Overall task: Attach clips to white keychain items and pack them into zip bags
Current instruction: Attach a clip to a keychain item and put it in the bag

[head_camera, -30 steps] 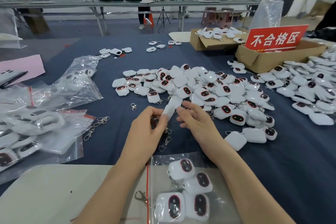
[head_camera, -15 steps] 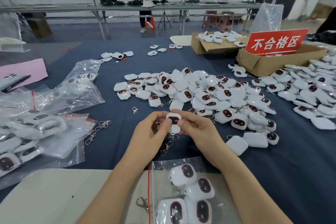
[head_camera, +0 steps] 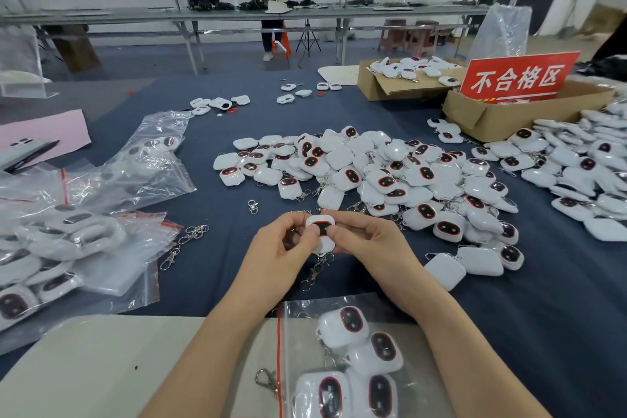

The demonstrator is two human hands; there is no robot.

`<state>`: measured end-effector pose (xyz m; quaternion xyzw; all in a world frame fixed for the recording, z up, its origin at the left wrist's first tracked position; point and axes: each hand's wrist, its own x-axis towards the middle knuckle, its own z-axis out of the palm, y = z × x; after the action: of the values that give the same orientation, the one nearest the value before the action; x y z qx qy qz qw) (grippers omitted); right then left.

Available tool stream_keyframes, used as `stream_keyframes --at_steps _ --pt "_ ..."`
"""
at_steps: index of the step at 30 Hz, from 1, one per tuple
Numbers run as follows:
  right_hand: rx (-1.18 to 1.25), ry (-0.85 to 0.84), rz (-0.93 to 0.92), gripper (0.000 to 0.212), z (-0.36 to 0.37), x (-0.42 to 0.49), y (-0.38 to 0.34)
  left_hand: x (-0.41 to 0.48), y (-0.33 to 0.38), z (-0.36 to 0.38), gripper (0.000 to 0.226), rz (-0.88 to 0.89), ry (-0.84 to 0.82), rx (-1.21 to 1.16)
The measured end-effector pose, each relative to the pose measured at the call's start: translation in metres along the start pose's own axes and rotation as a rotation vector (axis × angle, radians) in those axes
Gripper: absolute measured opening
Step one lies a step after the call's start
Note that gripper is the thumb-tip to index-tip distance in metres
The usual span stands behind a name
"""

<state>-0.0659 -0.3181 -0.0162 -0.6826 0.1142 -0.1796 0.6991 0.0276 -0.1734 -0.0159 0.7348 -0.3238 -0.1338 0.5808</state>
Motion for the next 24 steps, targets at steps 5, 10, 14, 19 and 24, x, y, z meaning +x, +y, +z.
stream_keyframes --at_steps 5,10,14,19,24 --pt "0.0 0.024 0.007 0.024 -0.0008 0.0007 0.0004 0.0004 -0.0002 0.0004 0.01 0.013 0.004 -0.011" --pt "-0.009 0.051 0.01 0.023 -0.0001 0.0022 0.0024 0.0003 -0.0015 -0.0001 0.013 0.024 -0.022 -0.015" --pt "0.017 0.07 0.021 0.023 -0.0006 0.0024 0.002 0.0003 -0.004 -0.0006 0.021 0.034 -0.064 0.014" --pt "-0.007 0.068 0.027 0.021 -0.0016 0.0025 0.0025 0.0004 -0.0064 -0.0007 0.025 0.028 -0.095 0.02" --pt "-0.005 0.063 0.02 0.024 -0.0015 0.0033 0.005 0.0002 -0.0068 -0.0008 0.026 0.036 -0.099 0.016"
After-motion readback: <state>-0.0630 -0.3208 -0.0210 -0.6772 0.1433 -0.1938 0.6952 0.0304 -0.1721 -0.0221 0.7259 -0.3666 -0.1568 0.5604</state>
